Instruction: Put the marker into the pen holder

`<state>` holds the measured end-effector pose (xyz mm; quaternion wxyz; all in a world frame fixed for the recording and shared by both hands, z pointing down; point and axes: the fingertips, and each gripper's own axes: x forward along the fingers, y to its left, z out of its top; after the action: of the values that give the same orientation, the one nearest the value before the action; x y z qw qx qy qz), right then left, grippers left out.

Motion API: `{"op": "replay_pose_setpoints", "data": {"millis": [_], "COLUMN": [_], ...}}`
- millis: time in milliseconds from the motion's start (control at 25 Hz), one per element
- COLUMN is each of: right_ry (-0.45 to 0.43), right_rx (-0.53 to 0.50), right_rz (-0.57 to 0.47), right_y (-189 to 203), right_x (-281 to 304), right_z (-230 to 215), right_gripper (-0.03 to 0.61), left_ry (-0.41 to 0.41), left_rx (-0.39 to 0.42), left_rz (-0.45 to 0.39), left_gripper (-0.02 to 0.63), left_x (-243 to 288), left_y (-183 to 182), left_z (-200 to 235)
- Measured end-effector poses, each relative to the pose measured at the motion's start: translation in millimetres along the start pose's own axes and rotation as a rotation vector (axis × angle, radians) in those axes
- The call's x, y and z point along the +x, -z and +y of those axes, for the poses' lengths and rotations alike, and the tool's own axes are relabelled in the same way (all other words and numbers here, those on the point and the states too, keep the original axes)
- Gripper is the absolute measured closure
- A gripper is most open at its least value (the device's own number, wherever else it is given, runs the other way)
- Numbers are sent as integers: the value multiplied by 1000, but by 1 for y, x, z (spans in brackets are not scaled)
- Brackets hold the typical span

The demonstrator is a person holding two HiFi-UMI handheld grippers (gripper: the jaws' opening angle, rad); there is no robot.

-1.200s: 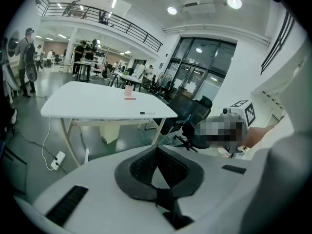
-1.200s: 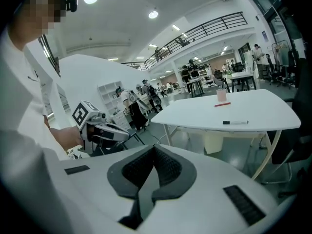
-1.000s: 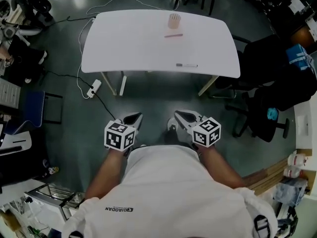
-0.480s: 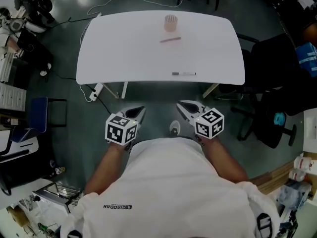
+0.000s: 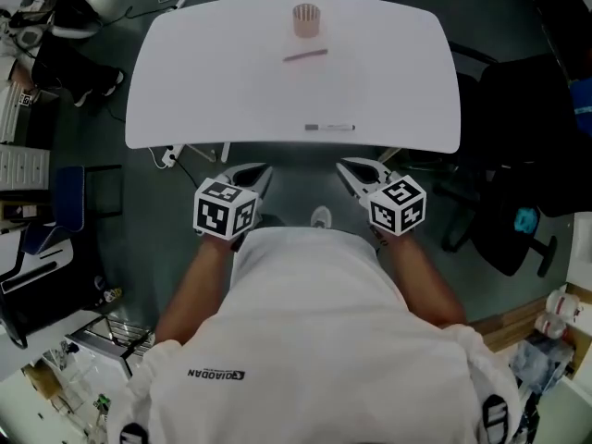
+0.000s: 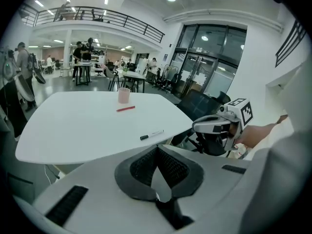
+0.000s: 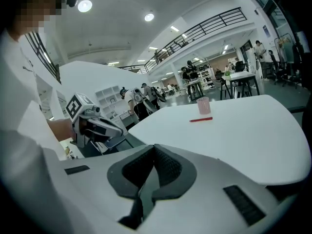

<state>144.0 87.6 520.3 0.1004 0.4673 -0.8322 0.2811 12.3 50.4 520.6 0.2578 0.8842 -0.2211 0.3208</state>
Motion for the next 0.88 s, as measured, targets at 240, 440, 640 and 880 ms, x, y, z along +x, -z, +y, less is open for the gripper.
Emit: {"op": "replay_pose_setpoints", "data": {"millis": [240,440,640,880], "right_ry": [44,55,70,83], "right_rx": [-196,-256,-353,-512], "right_rz": [130,207,427,618], "right_y": [11,9,33,52], "right_x": [34,75,124,164], "right_z": [-34,-52,-69,-88], "right_gripper": [560,560,558,541], "left_ry": [-11,-5,40,56], "left_rx": [-5,-56,-47,-50], "left_rz": [38,51,103,139], "left_gripper": [588,588,588,588], "left_x": [14,27,46,63], "left_y": [-10,-13,-25,-38], "left_z": [12,48,88,145]}}
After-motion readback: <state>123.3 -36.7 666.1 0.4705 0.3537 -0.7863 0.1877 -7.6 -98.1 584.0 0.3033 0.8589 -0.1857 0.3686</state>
